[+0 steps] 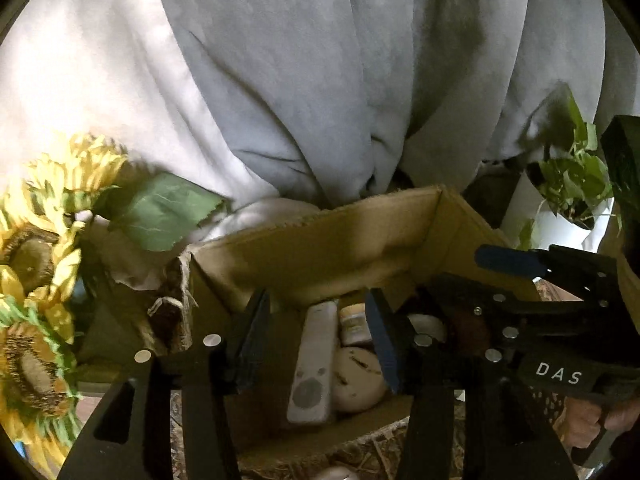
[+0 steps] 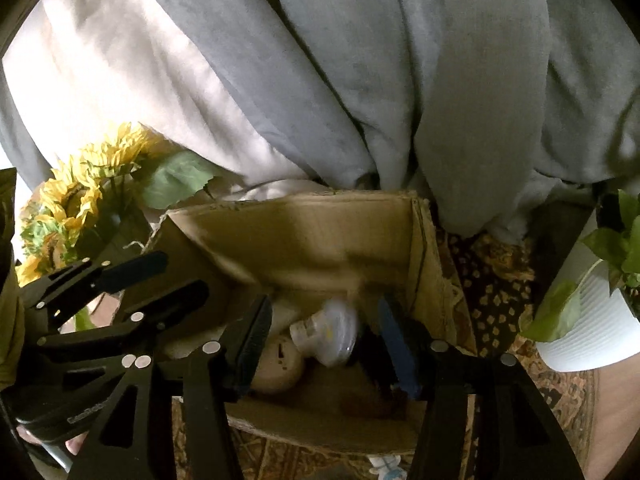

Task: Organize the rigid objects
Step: 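Withdraw both tools from the box toward the remaining items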

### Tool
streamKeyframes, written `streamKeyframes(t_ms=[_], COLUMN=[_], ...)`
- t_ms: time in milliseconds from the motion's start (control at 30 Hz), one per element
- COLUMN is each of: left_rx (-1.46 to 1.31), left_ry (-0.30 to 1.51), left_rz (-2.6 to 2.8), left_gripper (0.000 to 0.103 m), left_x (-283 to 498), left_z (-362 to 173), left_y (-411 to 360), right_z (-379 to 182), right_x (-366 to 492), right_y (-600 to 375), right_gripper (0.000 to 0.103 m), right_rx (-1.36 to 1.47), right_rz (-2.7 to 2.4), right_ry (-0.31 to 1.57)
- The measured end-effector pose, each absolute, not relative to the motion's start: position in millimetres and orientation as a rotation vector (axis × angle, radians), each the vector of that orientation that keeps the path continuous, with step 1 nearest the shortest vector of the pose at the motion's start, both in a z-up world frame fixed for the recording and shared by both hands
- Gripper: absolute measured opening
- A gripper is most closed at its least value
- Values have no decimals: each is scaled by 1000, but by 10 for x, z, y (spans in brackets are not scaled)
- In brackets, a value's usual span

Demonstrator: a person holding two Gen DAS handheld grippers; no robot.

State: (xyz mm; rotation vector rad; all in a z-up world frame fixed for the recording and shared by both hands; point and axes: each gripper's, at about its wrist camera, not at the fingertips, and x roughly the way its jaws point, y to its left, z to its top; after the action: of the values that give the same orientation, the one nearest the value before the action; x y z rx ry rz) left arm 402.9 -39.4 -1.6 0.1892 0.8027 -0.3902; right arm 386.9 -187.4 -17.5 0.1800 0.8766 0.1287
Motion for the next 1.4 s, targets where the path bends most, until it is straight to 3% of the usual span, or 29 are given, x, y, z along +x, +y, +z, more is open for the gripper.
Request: streamKeyframes(t_ms=[633, 833, 1033, 1267, 1400], left_rx=[132, 126, 111, 96, 81], left_ry=[690, 641, 629, 600, 604], left_rz=[-228, -192, -175, -145, -136], left_gripper=[56, 60, 72, 94, 101], left_x=[3417, 3144, 2908, 2677, 2578], left_z=[312, 373, 366, 288, 236], left_y=[-176, -120, -50, 27, 52], right_z=[251, 342, 387, 381, 329], right_x=[3424, 3184, 2977, 2764, 2664], right_y=[-1790, -1758, -1715, -1671, -1672], right_gripper=[57, 63, 69, 80, 81], right_rx=[121, 91, 79, 57, 62], right_rz=[81, 70, 64, 33, 21], right_ry=[753, 714, 684, 662, 665])
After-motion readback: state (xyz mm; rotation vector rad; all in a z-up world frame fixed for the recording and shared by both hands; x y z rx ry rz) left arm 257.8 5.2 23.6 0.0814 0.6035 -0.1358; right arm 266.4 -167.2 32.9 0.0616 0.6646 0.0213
